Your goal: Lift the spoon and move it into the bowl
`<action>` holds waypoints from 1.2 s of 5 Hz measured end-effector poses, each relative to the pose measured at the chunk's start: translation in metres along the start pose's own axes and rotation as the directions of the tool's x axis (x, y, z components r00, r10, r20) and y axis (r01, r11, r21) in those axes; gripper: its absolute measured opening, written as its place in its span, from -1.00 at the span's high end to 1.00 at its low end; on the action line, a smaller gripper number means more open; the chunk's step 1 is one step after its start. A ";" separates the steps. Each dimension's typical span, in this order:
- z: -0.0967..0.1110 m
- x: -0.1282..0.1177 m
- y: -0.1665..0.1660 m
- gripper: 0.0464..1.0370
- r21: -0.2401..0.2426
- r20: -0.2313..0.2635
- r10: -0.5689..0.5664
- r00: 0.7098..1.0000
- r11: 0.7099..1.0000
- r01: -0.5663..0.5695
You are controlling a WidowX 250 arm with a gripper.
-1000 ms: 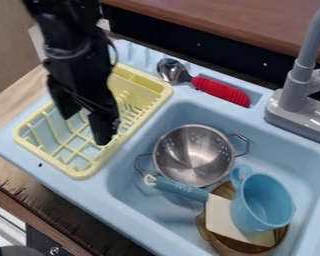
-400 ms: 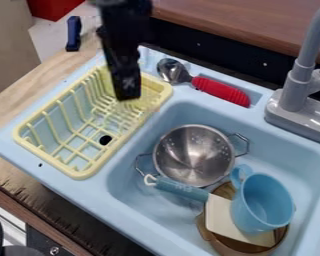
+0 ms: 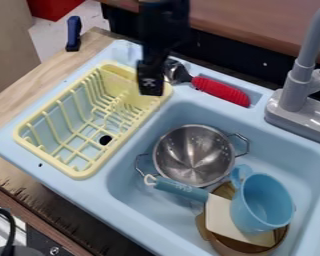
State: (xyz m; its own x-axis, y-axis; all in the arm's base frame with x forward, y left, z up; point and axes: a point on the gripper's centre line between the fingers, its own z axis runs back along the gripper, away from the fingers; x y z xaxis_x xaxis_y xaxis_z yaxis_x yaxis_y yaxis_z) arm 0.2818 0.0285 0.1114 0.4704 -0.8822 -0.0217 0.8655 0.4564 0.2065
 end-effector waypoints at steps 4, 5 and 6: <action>-0.026 0.045 0.030 -0.93 0.044 -0.024 -0.144 0.989 0.988 0.145; -0.033 0.048 0.038 -0.93 0.050 -0.043 -0.144 0.989 0.988 0.146; -0.041 0.050 0.043 -0.93 0.024 -0.056 -0.165 0.985 0.986 0.167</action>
State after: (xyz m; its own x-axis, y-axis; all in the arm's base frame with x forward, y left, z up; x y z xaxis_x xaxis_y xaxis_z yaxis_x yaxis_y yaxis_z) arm 0.3497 0.0087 0.0796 0.3298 -0.9376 -0.1105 0.9274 0.2999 0.2235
